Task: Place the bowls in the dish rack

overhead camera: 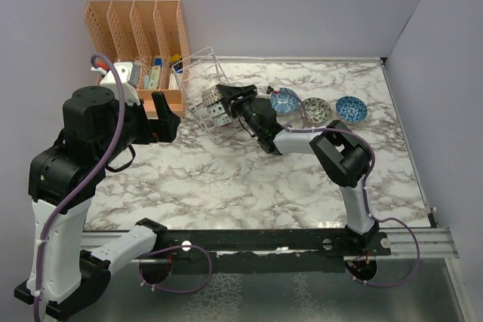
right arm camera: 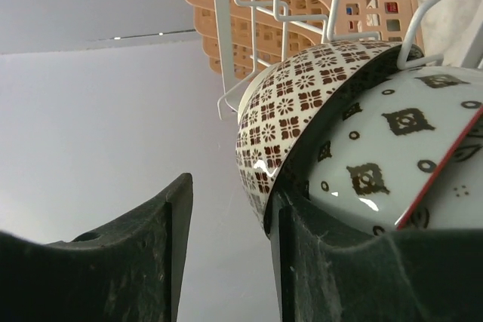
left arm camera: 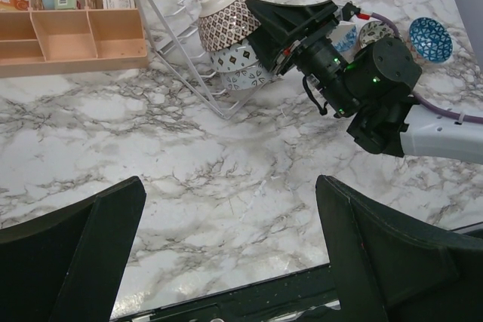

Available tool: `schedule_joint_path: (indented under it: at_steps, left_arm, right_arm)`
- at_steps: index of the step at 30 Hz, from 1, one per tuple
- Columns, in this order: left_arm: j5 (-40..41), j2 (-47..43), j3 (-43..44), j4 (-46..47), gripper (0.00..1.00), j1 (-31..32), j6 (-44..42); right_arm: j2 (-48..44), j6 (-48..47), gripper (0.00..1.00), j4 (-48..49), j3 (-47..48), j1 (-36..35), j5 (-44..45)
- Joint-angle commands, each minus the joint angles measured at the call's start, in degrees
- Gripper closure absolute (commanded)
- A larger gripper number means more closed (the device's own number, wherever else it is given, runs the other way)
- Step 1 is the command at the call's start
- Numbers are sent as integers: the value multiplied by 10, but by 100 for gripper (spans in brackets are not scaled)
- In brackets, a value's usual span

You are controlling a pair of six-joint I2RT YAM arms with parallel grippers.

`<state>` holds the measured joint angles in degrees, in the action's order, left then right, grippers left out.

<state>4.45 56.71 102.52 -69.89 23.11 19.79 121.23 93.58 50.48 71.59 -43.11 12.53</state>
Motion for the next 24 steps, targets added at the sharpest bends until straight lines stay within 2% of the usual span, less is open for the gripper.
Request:
schedule_joint_path:
  at_steps: [1,9,17,19,24]
  left_arm:
    - [10,-7,15,10,1,3,8]
    - [8,-5,27,3,1,3,9]
    - [-4,0,42,1,1,3,9]
    - [-7,4,47,1,1,3,8]
    - [-15,6,52,4,1,3,7]
  right_arm:
    - [-52,24,56,-60,-6,2,-15]
    - [-112,50,54,-140,-55,2,-26]
    - [-241,3,54,-276,-124,2,-33]
    - [-285,-40,54,-352,-123,4,-25]
    - [-346,-215,41,-653,-26,39,8]
